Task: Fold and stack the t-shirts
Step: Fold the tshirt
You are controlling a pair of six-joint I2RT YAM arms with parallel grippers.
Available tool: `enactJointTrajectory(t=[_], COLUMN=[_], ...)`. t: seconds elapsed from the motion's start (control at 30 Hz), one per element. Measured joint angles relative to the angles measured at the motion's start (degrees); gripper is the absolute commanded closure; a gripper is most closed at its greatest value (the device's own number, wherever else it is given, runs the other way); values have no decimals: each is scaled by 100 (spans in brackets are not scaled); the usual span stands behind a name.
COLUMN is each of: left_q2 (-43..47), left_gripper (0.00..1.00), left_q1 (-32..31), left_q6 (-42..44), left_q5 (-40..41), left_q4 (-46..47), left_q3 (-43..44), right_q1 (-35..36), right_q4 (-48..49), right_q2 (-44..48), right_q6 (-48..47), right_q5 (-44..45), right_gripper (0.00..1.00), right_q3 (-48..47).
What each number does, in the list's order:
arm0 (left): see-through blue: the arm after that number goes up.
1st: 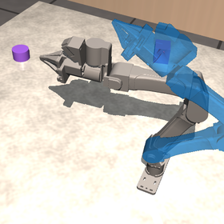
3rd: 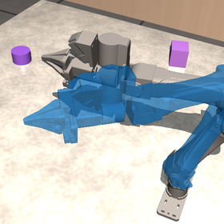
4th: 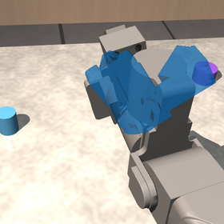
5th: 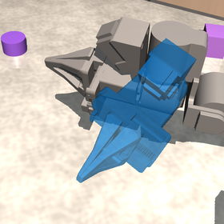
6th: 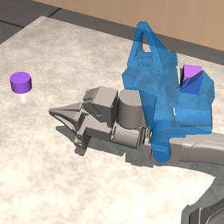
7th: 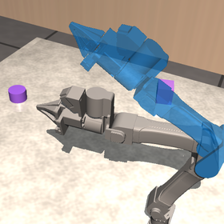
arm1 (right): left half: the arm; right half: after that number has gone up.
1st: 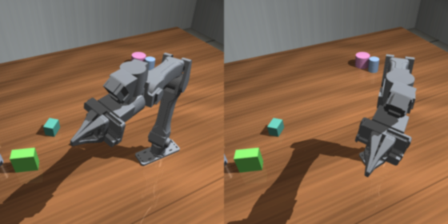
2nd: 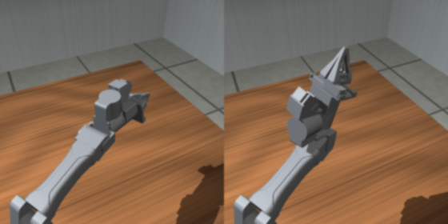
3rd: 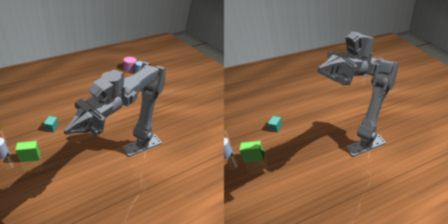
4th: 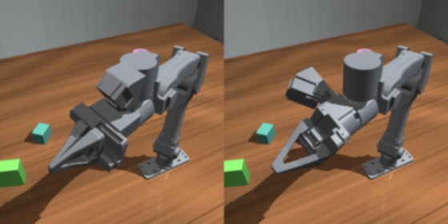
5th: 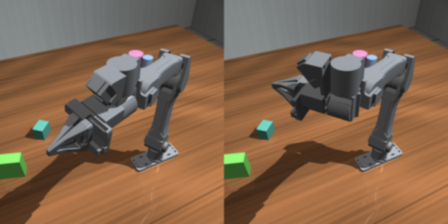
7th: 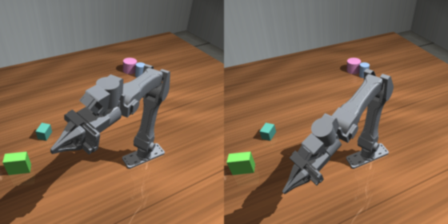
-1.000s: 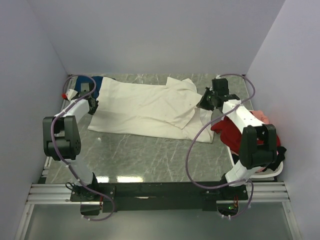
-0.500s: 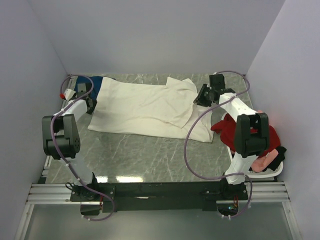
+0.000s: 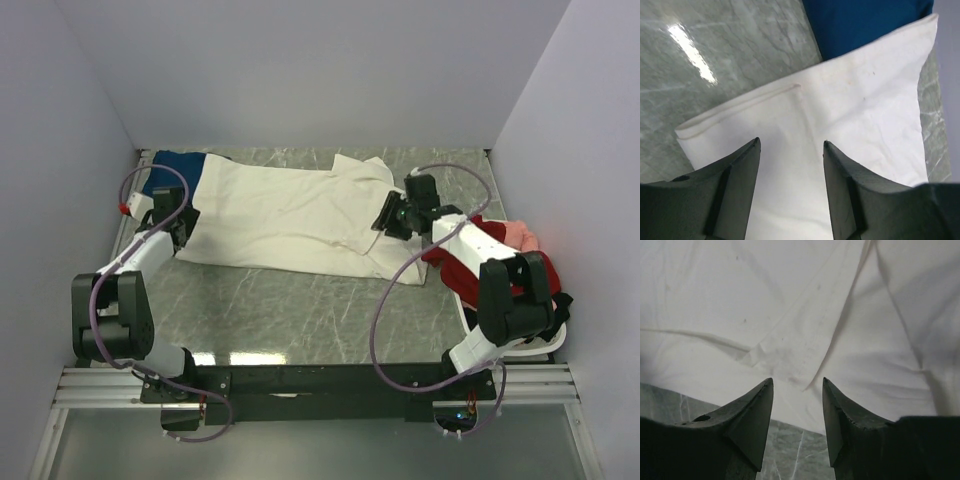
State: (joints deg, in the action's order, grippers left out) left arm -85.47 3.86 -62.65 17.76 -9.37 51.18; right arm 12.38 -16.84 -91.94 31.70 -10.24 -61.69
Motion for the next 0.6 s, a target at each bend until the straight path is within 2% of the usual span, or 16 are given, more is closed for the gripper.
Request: enactJointTrajectory(t=[0.2, 0.33, 0.6], left_q2=[26, 24, -160], left_gripper=[42, 42, 43], left_q1=[-273, -299, -291], left_q6=[50, 101, 328], left_q5=[-157, -236, -256], left_q4=[483, 702, 1019], left_q3=[-470, -796, -852], right_q1=[481, 564, 564], right_q4=[446, 739, 1049], right_q2=[63, -197, -610], right_q6=[177, 249, 299], right_q5=[140, 212, 352], right_gripper=[45, 43, 38], right_q3=[656, 691, 684])
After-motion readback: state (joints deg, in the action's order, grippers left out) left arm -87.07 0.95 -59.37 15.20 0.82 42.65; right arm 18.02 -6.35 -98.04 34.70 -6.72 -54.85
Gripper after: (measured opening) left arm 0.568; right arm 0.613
